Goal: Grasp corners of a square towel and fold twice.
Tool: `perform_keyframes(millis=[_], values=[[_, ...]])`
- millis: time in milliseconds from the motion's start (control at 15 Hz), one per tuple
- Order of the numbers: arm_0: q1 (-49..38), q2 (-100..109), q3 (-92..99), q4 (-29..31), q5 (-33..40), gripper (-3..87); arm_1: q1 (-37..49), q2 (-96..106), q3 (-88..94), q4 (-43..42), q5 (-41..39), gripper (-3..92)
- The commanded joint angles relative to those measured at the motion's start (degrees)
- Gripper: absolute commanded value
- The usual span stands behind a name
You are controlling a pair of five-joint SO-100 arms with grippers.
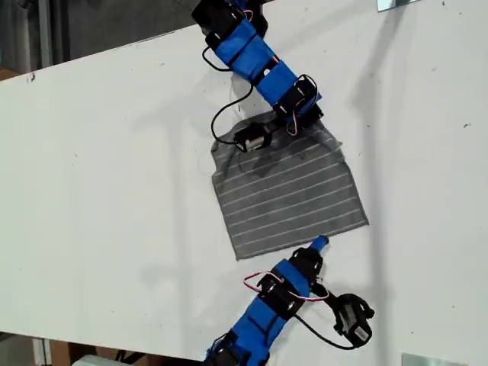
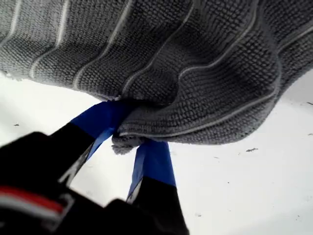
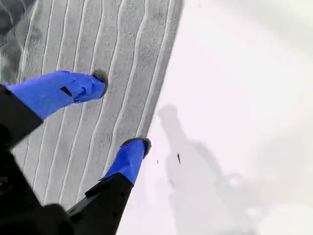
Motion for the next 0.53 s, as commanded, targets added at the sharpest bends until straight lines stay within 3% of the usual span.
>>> perform_keyframes(millis=[0,133,267,467], values=[[2.0,-3.3,-8.0,-5.6,0.0,24.7,-0.2,0.4,-2.6,0.0,0.0,-0.1],[1.8,-7.6,-9.3,-16.1,3.4,24.7,0.0,0.1,-2.7,-0.1,-0.3,-0.1],[1.2,-10.1,-10.1,-18.1,3.0,24.8,0.0,0.4,-3.2,0.7,-0.6,-0.1],[2.3,-11.4,-7.8,-18.5,-3.8,25.3,-0.2,0.6,-3.5,0.9,-0.6,-0.1]])
